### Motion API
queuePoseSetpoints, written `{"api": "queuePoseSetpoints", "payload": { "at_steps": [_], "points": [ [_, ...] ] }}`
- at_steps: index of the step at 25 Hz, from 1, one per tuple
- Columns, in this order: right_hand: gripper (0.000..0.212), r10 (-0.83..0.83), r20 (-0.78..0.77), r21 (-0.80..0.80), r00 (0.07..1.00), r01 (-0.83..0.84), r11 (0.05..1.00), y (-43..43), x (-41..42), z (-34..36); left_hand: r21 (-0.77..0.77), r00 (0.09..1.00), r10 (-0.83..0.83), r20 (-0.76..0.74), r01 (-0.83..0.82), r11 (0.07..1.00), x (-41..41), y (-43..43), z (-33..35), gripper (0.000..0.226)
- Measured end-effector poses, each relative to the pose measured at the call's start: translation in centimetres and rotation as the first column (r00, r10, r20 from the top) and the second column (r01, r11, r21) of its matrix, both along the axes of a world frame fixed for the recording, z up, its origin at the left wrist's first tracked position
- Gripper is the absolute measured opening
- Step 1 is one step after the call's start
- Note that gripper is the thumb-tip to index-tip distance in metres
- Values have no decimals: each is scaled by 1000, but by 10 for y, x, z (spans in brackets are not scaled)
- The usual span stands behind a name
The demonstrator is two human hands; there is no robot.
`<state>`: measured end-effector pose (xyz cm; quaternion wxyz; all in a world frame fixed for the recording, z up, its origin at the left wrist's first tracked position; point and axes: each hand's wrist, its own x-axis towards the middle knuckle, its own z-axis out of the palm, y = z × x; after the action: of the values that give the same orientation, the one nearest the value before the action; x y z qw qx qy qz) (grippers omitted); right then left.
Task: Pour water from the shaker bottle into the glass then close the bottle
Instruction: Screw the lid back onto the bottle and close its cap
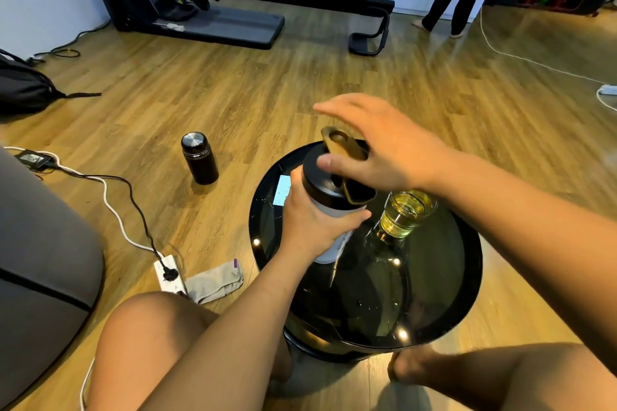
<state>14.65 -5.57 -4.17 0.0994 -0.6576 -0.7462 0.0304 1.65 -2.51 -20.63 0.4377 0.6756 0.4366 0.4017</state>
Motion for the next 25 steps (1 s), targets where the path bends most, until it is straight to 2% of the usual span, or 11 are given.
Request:
{"api": "queuePoseSetpoints", "payload": {
  "at_steps": [1, 3, 7, 9, 11, 16, 19, 22, 25],
  "points": [
    [73, 74, -22, -74, 997, -75, 994, 2, -2, -6, -2, 1000, -3, -2, 3, 1000, 0, 0, 0, 91],
    [64, 73, -117, -122, 990, -87, 989, 5, -7, -23, -16, 1000, -5, 2, 5, 1000, -1, -2, 1, 96],
    [44, -74, -252, 82, 965, 97, 992, 7, -18, -47, -13, 1000, 19, 25, -19, 1000, 3, -4, 2, 92],
    [39, -192, -261, 164, 946, 240, 957, 7, -28, -54, -16, 999, 35, 38, -35, 999, 6, -6, 1, 98],
    [37, -249, -245, 204, 937, 301, 932, 7, -36, -57, -12, 999, 37, 35, -37, 999, 8, -7, -1, 104],
    [39, -258, -255, 181, 932, 308, 934, 6, -35, -53, -11, 1000, 19, 25, -18, 1000, 5, -8, 3, 99],
    [39, -219, -266, 154, 939, 266, 952, 5, -32, -51, -15, 997, -67, 25, 68, 998, -5, 3, 11, 97],
    [38, -210, -281, 137, 937, 256, 957, 5, -30, -51, -38, 981, -192, 22, 193, 980, -14, 20, 20, 107],
    [36, -232, -310, 132, 922, 283, 950, 6, -31, -53, -22, 982, -186, 43, 187, 982, -9, 22, 20, 97]
  ]
}}
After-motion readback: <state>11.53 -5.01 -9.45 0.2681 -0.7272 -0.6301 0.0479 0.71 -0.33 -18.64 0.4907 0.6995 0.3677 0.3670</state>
